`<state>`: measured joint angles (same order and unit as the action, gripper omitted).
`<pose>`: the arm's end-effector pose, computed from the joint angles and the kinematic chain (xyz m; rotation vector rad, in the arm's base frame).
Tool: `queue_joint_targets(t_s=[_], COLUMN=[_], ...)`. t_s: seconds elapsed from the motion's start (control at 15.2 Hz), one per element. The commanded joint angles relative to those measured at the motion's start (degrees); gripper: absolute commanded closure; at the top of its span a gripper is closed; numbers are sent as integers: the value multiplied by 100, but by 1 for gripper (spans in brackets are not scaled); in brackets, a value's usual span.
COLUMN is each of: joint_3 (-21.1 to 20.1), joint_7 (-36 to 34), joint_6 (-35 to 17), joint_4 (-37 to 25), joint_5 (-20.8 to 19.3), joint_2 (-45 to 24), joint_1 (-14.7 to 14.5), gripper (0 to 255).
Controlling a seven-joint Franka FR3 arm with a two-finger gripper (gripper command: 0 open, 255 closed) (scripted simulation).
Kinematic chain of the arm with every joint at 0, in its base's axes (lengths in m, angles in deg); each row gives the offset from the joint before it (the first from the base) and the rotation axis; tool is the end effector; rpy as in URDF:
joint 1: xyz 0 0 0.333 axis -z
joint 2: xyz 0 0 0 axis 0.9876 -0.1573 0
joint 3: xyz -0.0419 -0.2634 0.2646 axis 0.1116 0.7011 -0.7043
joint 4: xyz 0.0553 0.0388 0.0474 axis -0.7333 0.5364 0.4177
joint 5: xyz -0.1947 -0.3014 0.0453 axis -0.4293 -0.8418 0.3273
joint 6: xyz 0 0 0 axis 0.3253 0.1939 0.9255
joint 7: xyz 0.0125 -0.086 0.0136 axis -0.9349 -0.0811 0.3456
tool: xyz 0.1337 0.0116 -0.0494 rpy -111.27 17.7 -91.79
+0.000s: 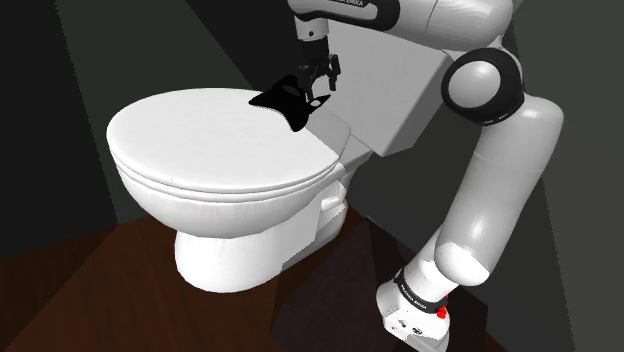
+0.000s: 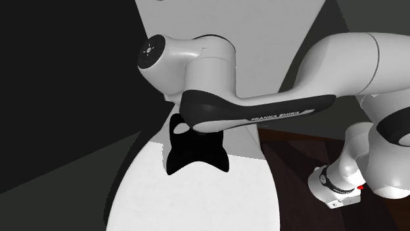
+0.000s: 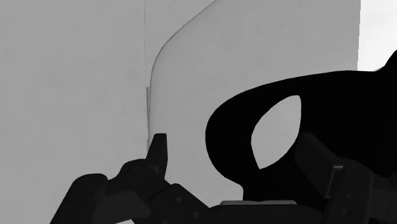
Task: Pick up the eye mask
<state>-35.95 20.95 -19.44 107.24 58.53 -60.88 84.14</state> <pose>0.5693 -0.0795 0.5782 2.7815 -0.3094 -0.4624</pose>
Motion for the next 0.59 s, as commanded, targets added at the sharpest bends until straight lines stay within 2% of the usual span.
queue_joint_targets(t_s=[0.0,0.07,0.53], joint_3=[-1,-1,-1], joint_7=[-13,-15,-14], joint_6=[-45,-46,-47], joint_4=[64,63,64], joint_5=[3,4,3], joint_2=[19,16,18], joint_1=[2,1,1], gripper=[0,255,255])
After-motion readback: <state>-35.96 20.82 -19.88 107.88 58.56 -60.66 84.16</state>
